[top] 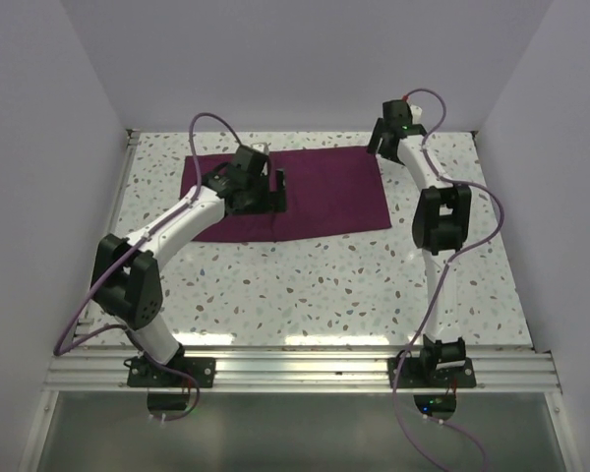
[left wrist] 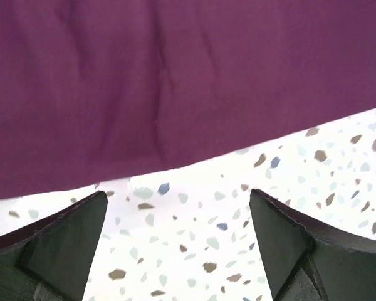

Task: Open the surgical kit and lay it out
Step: Open the surgical kit at the center of the board.

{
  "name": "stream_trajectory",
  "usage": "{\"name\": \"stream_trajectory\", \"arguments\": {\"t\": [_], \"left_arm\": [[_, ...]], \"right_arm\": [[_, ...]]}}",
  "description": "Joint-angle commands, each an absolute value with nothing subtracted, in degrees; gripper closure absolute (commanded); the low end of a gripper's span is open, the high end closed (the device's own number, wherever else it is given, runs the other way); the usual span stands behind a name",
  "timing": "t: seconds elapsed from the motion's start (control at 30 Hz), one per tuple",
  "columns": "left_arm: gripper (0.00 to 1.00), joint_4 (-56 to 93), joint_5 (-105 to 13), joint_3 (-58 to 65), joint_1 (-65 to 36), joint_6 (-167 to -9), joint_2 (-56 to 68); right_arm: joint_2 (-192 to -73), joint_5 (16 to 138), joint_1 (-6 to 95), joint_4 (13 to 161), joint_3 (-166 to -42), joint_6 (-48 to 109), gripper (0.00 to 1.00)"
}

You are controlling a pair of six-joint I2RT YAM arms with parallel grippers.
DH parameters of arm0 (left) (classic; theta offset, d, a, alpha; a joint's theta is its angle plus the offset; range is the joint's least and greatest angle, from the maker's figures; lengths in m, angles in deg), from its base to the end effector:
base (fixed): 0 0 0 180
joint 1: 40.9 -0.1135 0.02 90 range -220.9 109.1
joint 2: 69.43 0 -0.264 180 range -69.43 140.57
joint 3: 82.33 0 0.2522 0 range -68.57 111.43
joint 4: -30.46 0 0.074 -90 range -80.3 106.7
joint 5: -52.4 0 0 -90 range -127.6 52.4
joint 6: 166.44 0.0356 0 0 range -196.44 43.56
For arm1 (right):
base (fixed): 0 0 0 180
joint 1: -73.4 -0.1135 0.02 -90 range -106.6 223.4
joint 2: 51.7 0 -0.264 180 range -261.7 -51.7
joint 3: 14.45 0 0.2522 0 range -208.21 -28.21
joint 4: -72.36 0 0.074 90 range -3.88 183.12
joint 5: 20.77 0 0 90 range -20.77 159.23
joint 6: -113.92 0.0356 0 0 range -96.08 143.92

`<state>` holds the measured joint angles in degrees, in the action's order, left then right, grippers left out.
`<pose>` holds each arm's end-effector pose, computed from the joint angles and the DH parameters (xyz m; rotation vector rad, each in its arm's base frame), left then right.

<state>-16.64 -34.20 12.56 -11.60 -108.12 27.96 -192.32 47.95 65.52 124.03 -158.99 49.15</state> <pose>0.3297 -0.1826 0.2809 -0.0784 2.4748 -0.3989 0.5443 0.0623 0.2189 0.5190 2.2794 -0.1632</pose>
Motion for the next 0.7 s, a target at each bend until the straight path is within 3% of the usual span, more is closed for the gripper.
{"name": "stream_trajectory", "arguments": {"t": [0.0,0.13,0.43,0.67], "left_arm": [[0.00,-15.56,-33.91,8.87,-12.07,-106.85,24.36],[0.00,-15.56,-34.17,6.41,-12.07,-107.20,24.18],[0.00,-16.79,-33.38,6.41,-12.07,-106.06,25.06],[0.00,-17.67,-33.47,5.26,-11.98,-105.62,24.97]], "right_arm": [[-191.51,54.98,63.12,116.35,-161.52,48.88,0.03],[-198.38,57.89,62.85,118.47,-171.37,50.28,0.09],[-202.42,59.47,62.50,113.10,-169.97,53.36,0.18],[-205.86,57.45,62.50,111.43,-170.07,54.15,0.19]]}}
